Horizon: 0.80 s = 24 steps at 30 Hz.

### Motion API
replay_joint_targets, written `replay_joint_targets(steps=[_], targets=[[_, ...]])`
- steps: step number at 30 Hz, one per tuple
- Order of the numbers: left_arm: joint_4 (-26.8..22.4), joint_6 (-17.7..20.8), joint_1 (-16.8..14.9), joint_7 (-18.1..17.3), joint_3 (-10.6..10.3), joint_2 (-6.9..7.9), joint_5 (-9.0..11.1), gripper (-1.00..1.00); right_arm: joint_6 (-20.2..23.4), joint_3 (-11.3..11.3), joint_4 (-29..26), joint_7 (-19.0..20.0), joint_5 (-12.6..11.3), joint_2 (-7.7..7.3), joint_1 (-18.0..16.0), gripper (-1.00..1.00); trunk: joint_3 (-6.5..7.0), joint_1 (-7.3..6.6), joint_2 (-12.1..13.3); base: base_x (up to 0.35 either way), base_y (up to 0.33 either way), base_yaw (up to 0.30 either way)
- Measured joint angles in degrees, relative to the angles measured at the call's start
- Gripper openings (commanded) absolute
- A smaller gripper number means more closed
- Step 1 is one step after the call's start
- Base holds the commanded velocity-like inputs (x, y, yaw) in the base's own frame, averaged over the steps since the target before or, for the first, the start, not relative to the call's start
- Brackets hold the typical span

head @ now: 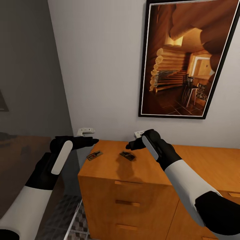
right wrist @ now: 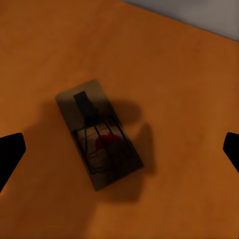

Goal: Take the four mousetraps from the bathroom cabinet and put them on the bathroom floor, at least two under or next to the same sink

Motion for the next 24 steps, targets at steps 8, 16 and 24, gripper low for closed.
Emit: replay_joint_targets(steps=[8,16,24], targets=[[0.00,-0.04,0.00,0.06,-0.74,-0.41,-0.07,1.00,0.00,-0.13,2.46,0.05,0.01,0.07,-0.36,1.00,0.00,0.00,0.00,0.000,0.000,0.000],[0.00,-0.05,0.00,0.06,-1.14,-0.50,-0.09,1.00,0.00,-0.17,4.28,0.06,0.04,0.93,-1.48,1.00,0.00,0.00,0.00,0.000,0.000,0.000],[0.00,-0.05,0.00,0.03,-1.16,-0.52,-0.10,1.00,0.01,-0.25,7.31,0.08,0.00,1.52,-3.99,1.00,0.00,0.00,0.00,0.000,0.000,0.000]])
